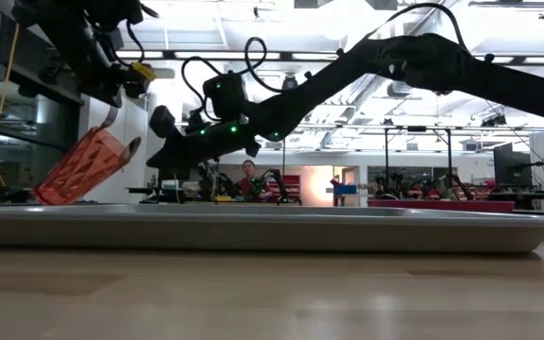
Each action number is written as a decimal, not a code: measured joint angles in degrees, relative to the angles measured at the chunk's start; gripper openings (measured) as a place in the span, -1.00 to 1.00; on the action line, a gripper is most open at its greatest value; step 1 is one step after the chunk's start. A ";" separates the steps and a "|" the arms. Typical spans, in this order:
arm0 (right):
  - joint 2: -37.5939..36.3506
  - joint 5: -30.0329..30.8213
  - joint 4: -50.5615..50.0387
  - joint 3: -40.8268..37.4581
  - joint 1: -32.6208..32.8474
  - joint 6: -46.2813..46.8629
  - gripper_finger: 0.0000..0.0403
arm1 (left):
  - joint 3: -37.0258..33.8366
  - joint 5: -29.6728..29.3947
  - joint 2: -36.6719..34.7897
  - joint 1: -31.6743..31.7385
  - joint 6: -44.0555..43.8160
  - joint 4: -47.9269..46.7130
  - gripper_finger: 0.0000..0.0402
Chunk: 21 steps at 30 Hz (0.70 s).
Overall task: Pick and place plate/cup/fork/spoon on tray
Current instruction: Put the orange fork on the gray serving tray
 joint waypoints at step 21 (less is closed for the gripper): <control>0.00 -7.52 -0.96 0.00 -0.83 -2.22 -1.00 | 0.00 4.56 0.00 -1.09 7.91 8.47 -1.00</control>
